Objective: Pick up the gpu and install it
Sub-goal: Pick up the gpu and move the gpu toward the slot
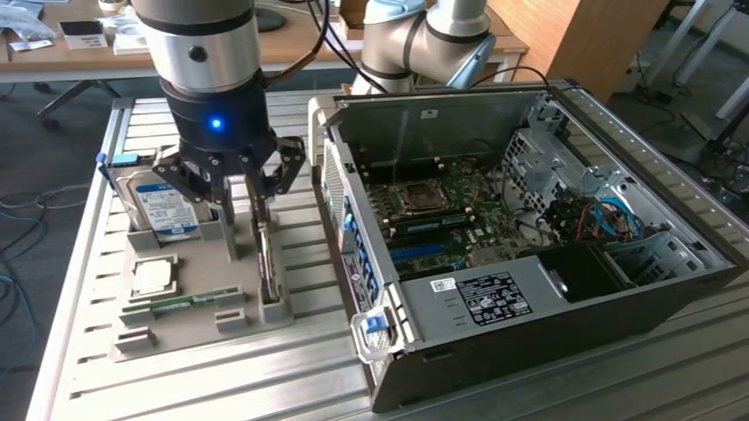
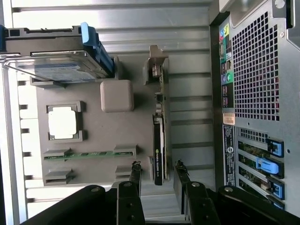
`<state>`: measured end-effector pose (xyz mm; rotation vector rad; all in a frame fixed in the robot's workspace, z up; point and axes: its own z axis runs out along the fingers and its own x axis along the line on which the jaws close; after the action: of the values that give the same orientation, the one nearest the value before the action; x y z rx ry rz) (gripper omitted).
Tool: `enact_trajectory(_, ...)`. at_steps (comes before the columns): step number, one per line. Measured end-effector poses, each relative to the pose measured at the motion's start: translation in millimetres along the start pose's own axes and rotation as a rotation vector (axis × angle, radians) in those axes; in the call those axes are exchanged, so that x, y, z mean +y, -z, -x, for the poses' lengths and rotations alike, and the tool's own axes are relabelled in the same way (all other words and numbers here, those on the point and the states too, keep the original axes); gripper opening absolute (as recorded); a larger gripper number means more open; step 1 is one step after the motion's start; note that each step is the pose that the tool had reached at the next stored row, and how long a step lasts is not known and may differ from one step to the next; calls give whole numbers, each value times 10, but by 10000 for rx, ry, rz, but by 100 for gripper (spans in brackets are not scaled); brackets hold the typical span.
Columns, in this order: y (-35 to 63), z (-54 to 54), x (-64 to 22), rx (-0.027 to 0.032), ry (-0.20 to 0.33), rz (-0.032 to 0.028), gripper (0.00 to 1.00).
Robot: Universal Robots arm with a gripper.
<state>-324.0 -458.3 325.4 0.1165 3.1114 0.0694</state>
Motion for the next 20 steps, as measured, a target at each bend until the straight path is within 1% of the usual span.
enact_trajectory(5, -89, -3, 3, 0, 0, 2, 42)
enact_trajectory(11, -99, -3, 4, 0, 0, 2, 42)
enact_trajectory(14, -131, -5, 3, 3, -3, 58, 42)
enact_trajectory(15, -147, -5, 2, 6, -4, 68, 42)
enact_trajectory(20, -239, -7, -3, 6, -3, 84, 42)
